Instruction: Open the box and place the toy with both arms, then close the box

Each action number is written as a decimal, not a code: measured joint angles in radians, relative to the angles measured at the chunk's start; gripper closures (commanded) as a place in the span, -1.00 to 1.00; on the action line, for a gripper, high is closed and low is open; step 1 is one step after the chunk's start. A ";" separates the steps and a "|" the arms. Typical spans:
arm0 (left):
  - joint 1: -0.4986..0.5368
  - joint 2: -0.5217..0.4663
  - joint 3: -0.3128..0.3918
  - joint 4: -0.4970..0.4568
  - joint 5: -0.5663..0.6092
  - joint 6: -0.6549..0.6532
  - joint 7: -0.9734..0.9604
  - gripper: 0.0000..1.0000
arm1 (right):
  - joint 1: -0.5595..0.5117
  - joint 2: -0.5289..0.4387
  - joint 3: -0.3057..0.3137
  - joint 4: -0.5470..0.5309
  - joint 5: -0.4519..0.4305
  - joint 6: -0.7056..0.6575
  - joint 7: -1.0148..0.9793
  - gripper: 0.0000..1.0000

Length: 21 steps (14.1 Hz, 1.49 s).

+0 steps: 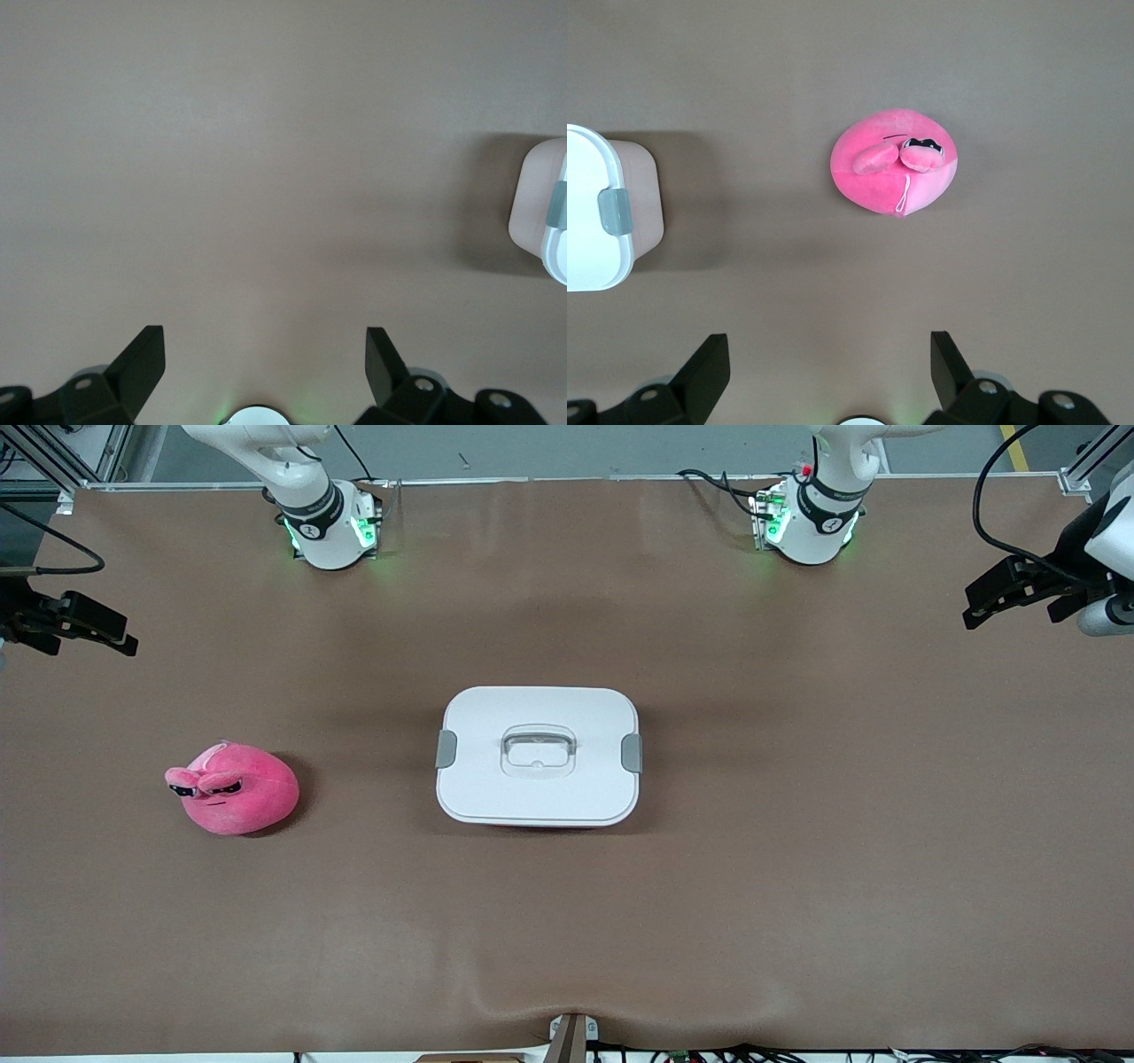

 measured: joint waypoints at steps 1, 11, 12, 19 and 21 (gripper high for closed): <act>0.000 0.000 0.000 0.000 0.000 0.000 0.000 -1.00 | 0.000 0.000 0.000 0.000 0.000 0.000 0.000 -1.00; 0.004 0.001 0.001 0.000 0.000 0.000 0.000 -1.00 | 0.001 0.001 0.001 0.000 0.000 0.000 0.000 -1.00; 0.008 0.004 0.001 0.000 0.000 0.000 0.000 -1.00 | 0.001 0.001 0.001 0.000 0.000 0.000 0.000 -1.00; 0.030 0.023 0.001 0.000 0.000 0.000 -0.010 -1.00 | 0.004 0.021 -0.001 0.000 0.000 0.004 0.000 -1.00; 0.038 0.034 0.002 0.000 0.001 0.000 -0.045 -1.00 | 0.003 0.050 -0.005 -0.001 -0.006 0.035 0.000 -1.00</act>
